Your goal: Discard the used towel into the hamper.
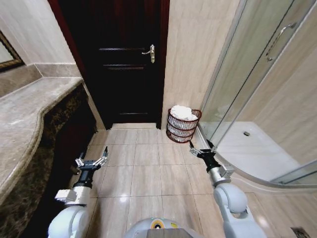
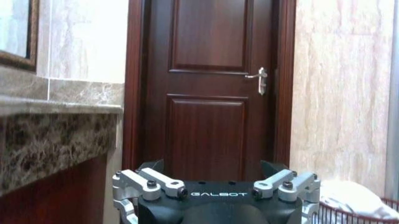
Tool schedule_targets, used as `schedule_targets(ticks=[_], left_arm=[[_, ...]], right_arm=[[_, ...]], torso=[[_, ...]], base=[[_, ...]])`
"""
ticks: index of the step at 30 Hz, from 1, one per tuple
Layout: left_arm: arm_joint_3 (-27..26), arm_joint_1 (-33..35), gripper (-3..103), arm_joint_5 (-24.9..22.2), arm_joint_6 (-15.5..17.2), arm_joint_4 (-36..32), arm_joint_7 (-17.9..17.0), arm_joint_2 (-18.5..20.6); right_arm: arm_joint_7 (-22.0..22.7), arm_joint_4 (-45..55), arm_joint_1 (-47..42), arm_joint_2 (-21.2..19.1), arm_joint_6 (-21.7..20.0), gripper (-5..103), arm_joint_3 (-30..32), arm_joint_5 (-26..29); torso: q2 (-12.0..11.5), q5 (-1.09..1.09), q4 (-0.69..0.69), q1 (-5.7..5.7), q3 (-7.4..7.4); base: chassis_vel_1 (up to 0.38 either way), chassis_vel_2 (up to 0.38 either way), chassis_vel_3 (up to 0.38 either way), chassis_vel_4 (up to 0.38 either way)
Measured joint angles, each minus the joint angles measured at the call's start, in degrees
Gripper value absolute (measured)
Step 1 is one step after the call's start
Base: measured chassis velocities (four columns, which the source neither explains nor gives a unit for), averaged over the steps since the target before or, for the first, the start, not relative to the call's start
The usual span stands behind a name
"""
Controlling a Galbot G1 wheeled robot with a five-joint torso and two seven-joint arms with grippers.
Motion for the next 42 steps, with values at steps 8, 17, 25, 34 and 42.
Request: schedule_targets(ticks=[8,17,25,34,42], left_arm=[[0.01,0.02,100,6.19,3.39,-2.71,-4.26,0.03],[0.53,1.05,100,6.95,4.56,-4.90,-4.64,0.09],[0.75,1.01,100,5.68,3.33,-3.91,-3.78,0.19],[0.82,0.39,100,4.86,1.39,-3.21,-2.82,0.36],[0.10,1.13,100,3.75,0.47,-3.94,-2.69,0.33]], right_arm=[[-1.01,1.98,-0.27,-0.20,-0.08,100,1.33,-1.19],[-0.17,6.15,-0.53,-0.24,-1.88,100,2.13,-1.36],[0.97,7.65,-0.48,-0.26,-4.92,100,1.21,0.09],[1.40,8.47,-2.63,0.98,-6.28,100,2.09,2.45],[1.05,10.04,-4.66,1.67,-5.11,100,2.15,1.49]], torso=[[2.16,0.00,0.00,0.97,1.18],[4.11,0.01,0.00,1.79,2.31],[6.01,0.00,0.00,2.65,3.36],[8.41,0.00,0.00,3.71,4.69],[10.48,0.00,0.00,4.62,5.85]], base=[[0.000,0.000,0.000,0.000],[0.000,0.000,0.000,0.000],[0.000,0.000,0.000,0.000],[0.000,0.000,0.000,0.000],[0.000,0.000,0.000,0.000]])
